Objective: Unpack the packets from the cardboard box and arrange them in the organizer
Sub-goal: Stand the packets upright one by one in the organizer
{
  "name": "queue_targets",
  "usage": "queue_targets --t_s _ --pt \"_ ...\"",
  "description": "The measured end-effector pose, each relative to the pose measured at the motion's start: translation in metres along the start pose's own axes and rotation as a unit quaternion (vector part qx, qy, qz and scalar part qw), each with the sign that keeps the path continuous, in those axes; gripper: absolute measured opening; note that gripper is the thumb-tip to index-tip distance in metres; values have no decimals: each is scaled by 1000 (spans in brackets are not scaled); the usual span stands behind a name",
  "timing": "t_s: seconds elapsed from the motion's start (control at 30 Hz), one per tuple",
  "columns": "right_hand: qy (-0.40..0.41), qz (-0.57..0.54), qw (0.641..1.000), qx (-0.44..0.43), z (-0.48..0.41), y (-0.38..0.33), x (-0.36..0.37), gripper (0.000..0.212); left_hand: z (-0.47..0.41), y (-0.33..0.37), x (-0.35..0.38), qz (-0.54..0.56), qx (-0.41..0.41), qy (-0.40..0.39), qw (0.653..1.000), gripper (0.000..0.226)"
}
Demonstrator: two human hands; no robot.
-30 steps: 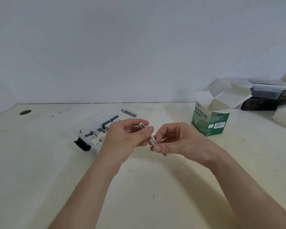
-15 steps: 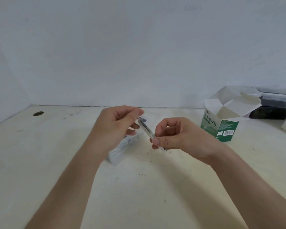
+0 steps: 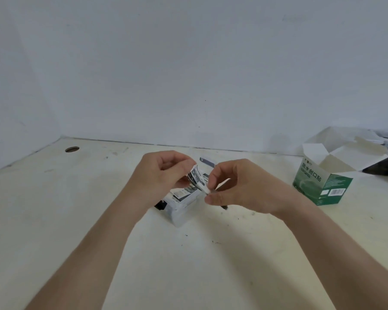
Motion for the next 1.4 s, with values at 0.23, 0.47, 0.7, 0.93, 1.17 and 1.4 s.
queue_targets --t_s 0.23,0.47,0.7,0.93,1.17,1.4 --pt "109 -50 993 9 -4 10 -37 20 -34 4 -13 -235 45 1 971 8" --pt "171 -49 984 28 -21 27 -53 26 -71 -20 43 -581 88 -255 768 48" --pt "161 -71 984 16 -40 30 -48 22 -77 -29 60 -641 147 -310 686 44" --pt "164 -28 986 21 -53 34 -44 22 -85 -40 50 -601 148 -282 733 25" --pt "106 195 975 16 -89 2 -34 18 -86 -42 45 -586 139 -270 751 25" --pt "25 360 932 27 -112 -3 -3 28 -89 -13 -1 -536 130 -154 820 12"
Point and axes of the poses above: each hand's wrist, its own z-axis away from the middle knuckle, its own x-axis out of the palm, y = z × x, the point moved 7 cm from there along -z, towards the middle knuckle, and after that the axes turned 1 degree about y, right-handed, at the moved point
